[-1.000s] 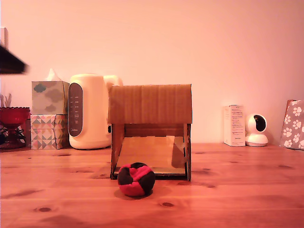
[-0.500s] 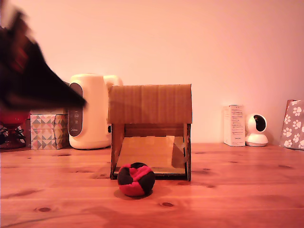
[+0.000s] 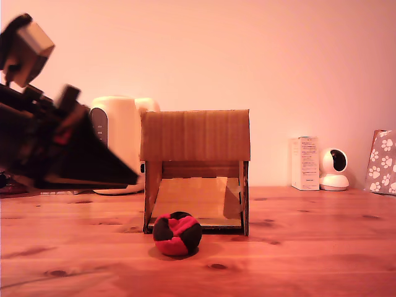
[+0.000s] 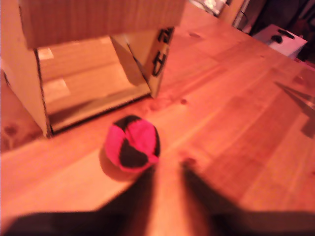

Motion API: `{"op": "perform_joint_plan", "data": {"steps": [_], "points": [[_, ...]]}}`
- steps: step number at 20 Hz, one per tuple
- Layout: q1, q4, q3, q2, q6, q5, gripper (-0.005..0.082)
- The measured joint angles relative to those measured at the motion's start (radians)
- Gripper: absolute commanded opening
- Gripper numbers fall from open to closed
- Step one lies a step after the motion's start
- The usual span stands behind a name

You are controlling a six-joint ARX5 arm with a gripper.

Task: Drop the footbag into the cardboard dice tower

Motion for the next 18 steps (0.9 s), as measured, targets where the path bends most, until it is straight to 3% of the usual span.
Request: {"op": "perform_joint_plan", "data": {"steps": [8, 13, 18], "points": [[-0.004, 0.126, 0.055, 0.174, 0.024, -0.011, 0.0720], [-0.005, 0.132, 0.190, 0.349, 0.047, -0.011, 0.0720], [-0.005, 0.047, 0.309, 0.466, 0.050, -0.002, 0.0702]]}}
